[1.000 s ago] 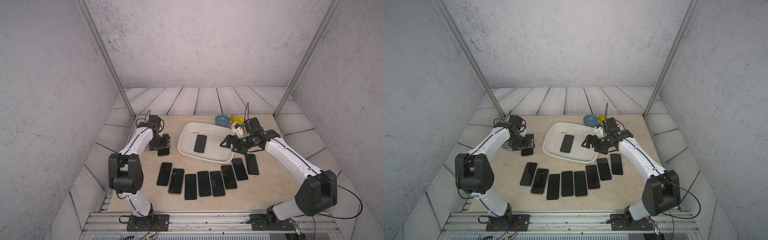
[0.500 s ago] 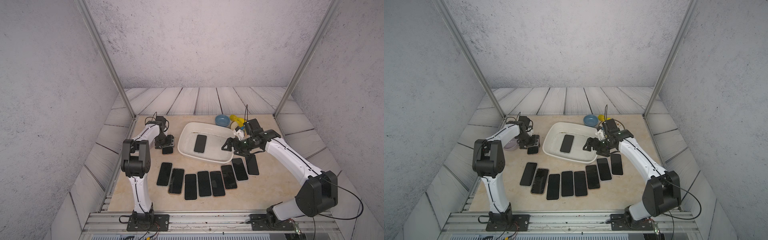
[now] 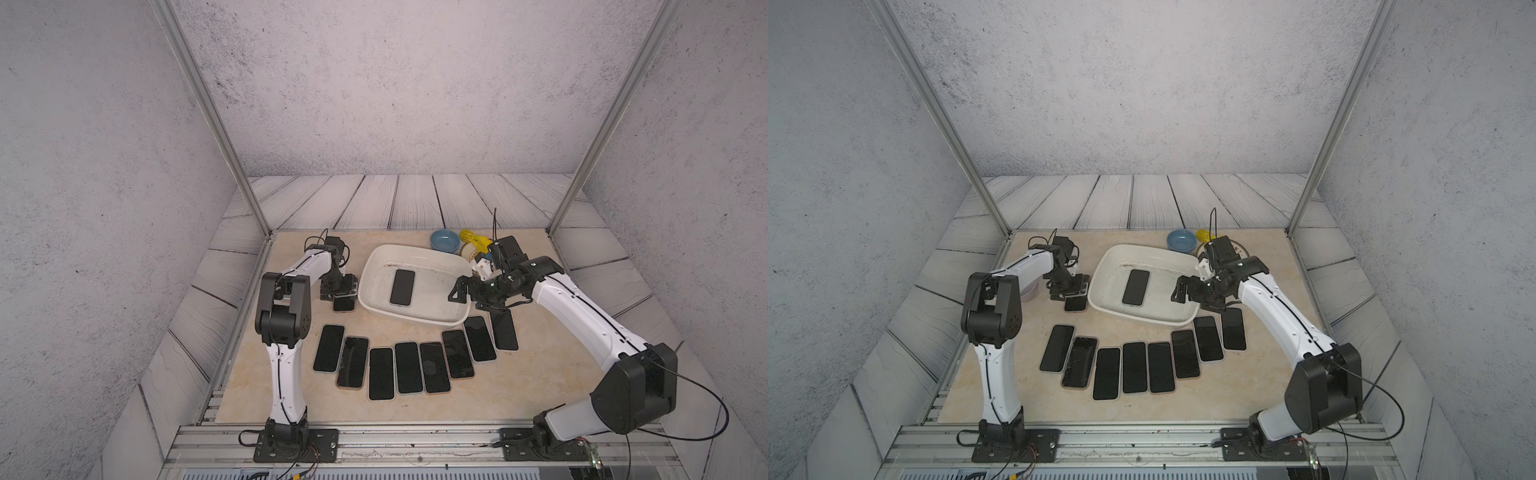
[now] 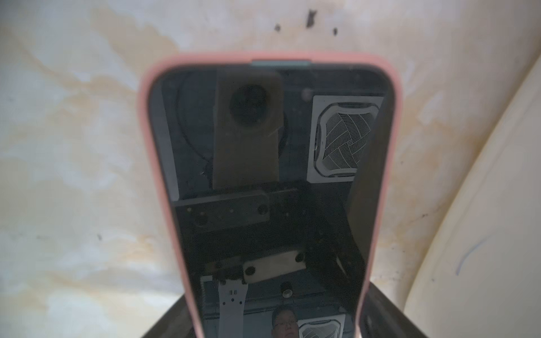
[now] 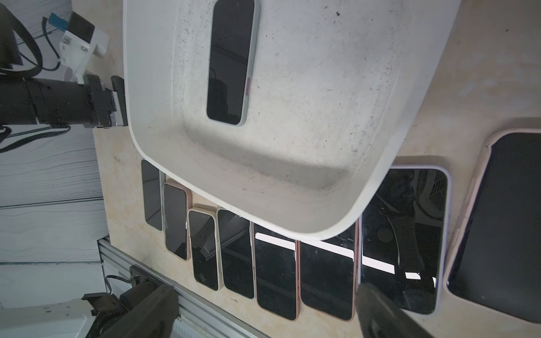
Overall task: Take the phone out of the storage box
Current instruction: Place the phone at the center of the board.
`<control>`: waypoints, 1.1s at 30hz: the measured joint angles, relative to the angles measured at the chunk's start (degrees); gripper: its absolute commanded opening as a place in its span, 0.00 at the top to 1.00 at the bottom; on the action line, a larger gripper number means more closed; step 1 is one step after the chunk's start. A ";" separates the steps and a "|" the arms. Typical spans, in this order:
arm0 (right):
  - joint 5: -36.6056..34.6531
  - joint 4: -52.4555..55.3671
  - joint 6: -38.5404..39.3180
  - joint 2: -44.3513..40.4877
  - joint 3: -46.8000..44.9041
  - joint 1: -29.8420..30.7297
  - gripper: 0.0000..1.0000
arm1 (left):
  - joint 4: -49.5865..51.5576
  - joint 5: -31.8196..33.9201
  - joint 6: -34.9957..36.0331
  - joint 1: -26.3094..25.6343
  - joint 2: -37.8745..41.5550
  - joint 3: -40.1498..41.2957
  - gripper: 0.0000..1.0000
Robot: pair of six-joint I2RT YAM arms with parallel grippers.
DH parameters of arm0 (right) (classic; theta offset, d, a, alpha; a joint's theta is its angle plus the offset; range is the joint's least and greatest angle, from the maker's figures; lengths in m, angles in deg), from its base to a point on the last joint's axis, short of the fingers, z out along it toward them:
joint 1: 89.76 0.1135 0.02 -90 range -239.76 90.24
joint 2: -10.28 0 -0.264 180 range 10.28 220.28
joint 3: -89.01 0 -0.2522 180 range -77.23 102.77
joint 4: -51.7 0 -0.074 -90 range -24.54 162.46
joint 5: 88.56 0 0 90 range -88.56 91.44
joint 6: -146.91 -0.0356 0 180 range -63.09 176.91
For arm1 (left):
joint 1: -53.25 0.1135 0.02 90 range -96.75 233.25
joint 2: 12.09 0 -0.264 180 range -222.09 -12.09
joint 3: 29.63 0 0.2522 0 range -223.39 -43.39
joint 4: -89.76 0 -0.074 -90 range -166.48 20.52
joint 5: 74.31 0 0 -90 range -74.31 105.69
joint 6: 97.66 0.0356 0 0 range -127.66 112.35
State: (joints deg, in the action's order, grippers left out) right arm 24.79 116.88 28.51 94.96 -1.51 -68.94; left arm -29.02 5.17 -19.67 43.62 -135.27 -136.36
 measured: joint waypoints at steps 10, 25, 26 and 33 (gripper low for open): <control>0.31 0.83 -0.02 2.80 2.03 0.00 0.00 | 0.68 0.00 -1.16 -0.31 0.48 -0.09 0.06; 0.00 -0.70 0.00 7.87 6.95 1.20 0.00 | 1.90 -4.28 -7.52 1.53 26.80 7.93 0.02; -0.35 -0.59 0.04 9.46 8.66 1.77 0.00 | 1.29 -5.07 -8.24 1.51 29.68 10.16 0.02; -7.89 4.94 2.03 26.93 27.76 8.04 0.00 | 0.11 -11.91 -16.26 -1.53 50.97 28.70 0.02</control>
State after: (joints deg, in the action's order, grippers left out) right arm 16.90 121.82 30.54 121.89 26.25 -60.90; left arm -28.91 -6.74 -35.93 42.09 -84.30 -107.66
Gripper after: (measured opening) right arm 0.997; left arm 0.979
